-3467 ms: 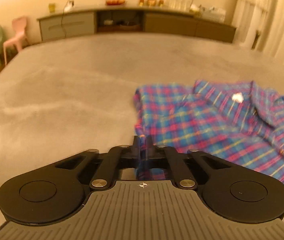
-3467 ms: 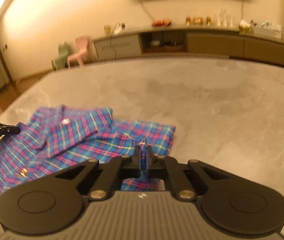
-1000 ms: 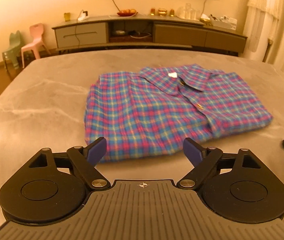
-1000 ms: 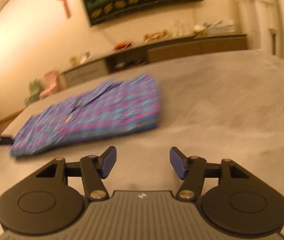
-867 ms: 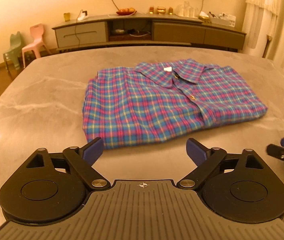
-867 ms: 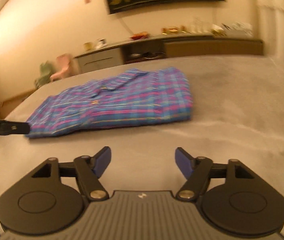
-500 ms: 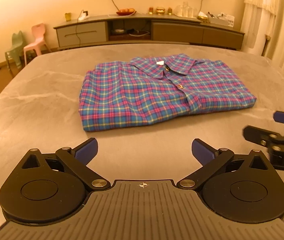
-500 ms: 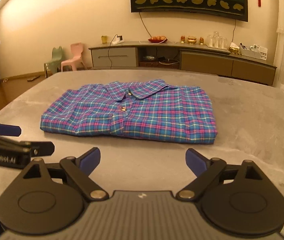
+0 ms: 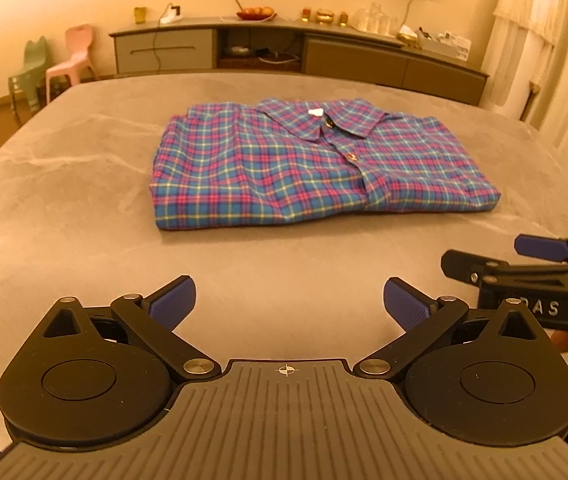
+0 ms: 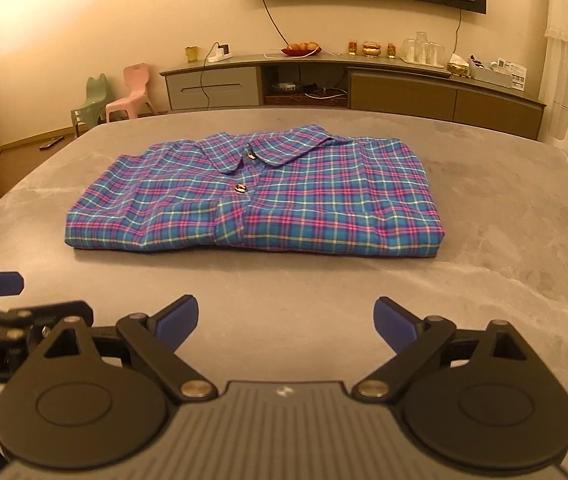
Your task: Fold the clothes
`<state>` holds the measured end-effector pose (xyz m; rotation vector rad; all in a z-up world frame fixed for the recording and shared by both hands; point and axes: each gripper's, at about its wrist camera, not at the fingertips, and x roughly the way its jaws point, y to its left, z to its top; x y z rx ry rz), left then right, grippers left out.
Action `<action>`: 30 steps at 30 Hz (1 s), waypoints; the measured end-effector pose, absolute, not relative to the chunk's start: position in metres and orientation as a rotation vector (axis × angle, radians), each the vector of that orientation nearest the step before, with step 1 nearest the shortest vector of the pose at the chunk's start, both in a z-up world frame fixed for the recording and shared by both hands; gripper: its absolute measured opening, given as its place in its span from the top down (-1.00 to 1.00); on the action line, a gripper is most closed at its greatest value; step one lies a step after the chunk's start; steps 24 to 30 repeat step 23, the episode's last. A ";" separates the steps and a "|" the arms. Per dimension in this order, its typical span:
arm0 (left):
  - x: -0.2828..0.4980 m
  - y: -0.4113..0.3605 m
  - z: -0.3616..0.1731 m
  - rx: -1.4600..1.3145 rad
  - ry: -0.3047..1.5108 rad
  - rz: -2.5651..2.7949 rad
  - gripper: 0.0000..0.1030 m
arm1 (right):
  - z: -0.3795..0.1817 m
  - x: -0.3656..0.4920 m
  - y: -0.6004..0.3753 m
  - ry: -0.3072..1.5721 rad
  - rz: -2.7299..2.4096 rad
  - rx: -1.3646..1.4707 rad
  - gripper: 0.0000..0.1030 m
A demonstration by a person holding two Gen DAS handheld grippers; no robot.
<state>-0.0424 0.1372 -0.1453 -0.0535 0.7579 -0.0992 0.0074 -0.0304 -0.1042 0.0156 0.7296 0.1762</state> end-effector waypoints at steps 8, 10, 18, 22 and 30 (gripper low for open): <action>-0.046 0.130 -0.150 -0.035 0.758 -0.107 -0.80 | -0.110 0.009 -0.037 0.745 0.157 -0.005 -0.90; -0.048 0.127 -0.151 -0.028 0.756 -0.110 -0.80 | -0.111 0.009 -0.039 0.747 0.151 -0.010 -0.90; -0.050 0.125 -0.156 -0.011 0.767 -0.114 -0.80 | -0.115 0.008 -0.044 0.755 0.150 -0.019 -0.90; -0.049 0.125 -0.158 -0.010 0.773 -0.110 -0.80 | -0.116 0.008 -0.046 0.757 0.150 -0.020 -0.90; -0.050 0.125 -0.158 -0.010 0.775 -0.110 -0.80 | -0.116 0.008 -0.047 0.758 0.150 -0.020 -0.90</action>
